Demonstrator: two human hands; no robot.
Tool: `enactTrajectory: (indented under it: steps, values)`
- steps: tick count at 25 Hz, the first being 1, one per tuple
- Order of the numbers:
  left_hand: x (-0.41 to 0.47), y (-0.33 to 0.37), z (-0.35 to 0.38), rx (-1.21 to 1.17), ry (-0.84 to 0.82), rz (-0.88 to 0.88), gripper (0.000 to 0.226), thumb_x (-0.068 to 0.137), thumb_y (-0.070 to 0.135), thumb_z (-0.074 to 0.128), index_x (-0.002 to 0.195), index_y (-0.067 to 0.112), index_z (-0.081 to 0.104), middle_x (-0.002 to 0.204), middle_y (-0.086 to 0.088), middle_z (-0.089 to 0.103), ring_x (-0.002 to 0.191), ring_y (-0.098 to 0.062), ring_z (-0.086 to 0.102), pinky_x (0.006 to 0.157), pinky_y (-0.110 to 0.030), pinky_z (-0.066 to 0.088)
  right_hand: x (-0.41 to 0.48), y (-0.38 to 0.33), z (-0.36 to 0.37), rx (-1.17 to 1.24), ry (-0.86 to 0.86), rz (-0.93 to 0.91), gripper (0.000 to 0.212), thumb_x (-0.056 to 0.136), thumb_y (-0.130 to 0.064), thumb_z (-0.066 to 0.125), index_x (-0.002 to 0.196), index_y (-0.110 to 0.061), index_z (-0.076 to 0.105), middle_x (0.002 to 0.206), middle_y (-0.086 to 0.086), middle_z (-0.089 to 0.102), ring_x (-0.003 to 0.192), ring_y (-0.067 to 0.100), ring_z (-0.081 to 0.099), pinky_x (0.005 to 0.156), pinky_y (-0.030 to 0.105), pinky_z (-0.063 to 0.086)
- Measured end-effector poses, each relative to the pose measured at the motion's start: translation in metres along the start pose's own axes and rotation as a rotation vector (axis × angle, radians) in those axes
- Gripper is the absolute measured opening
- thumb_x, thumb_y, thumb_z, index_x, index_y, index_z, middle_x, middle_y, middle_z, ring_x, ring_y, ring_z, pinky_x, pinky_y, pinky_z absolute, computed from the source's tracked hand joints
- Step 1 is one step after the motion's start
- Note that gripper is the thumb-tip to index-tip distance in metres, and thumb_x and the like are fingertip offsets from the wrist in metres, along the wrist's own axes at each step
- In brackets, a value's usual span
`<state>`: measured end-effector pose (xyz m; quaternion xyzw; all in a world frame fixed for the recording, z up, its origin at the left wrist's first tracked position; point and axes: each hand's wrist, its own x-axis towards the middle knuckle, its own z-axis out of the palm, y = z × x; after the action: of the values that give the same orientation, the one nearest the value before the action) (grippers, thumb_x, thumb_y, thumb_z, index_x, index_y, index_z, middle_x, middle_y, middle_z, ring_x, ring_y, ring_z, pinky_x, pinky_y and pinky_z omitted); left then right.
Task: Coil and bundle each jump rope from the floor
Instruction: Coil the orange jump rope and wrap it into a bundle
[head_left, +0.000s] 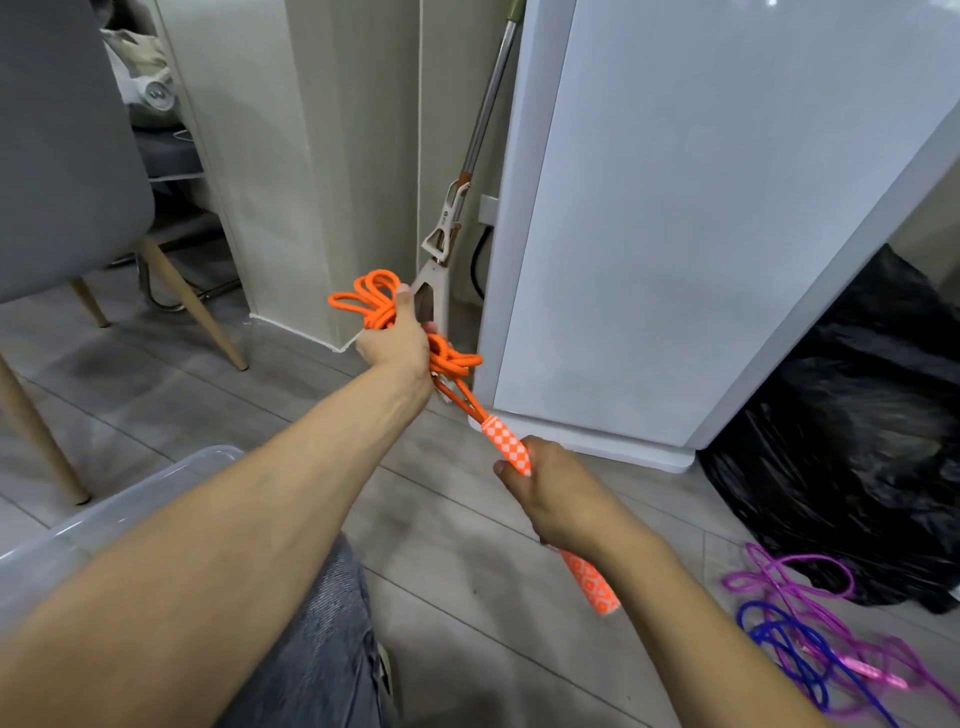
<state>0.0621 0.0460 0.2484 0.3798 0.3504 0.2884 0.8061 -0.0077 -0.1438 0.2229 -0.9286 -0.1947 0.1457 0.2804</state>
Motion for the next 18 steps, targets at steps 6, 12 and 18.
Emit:
enactTrajectory:
  steps: [6,12,18]
  values:
    - [0.022,-0.008,-0.009,0.07,-0.005,0.072,0.032,0.092,0.034,0.068,0.084,0.006,0.054,0.055,-0.008,0.056,0.038,-0.021,0.053,0.043,-0.031,0.051,-0.002,0.006,0.001,-0.086,-0.026,0.023,0.021,0.097,-0.04,0.05,0.093,-0.02,0.053,0.086,0.004,0.063,0.076,0.03,0.062,0.07,0.038,0.051]
    - [0.026,-0.001,-0.013,0.244,-0.19,0.176,0.047,0.093,0.04,0.064,0.115,0.002,0.048,0.067,-0.012,0.061,0.046,-0.025,0.059,0.046,-0.031,0.051,-0.001,0.037,-0.034,-0.261,-0.144,0.247,0.018,0.092,-0.042,0.057,0.094,-0.024,0.057,0.095,0.004,0.064,0.087,0.026,0.064,0.072,0.033,0.05]
    - [-0.004,0.002,0.0,0.67,-0.678,0.286,0.026,0.084,0.037,0.047,0.098,0.015,0.048,0.085,-0.012,0.062,0.066,-0.025,0.06,0.065,-0.042,0.052,0.009,0.043,-0.038,-0.638,0.459,0.049,0.015,0.085,-0.029,0.064,0.096,-0.019,0.058,0.092,0.002,0.062,0.085,0.029,0.06,0.071,0.038,0.034]
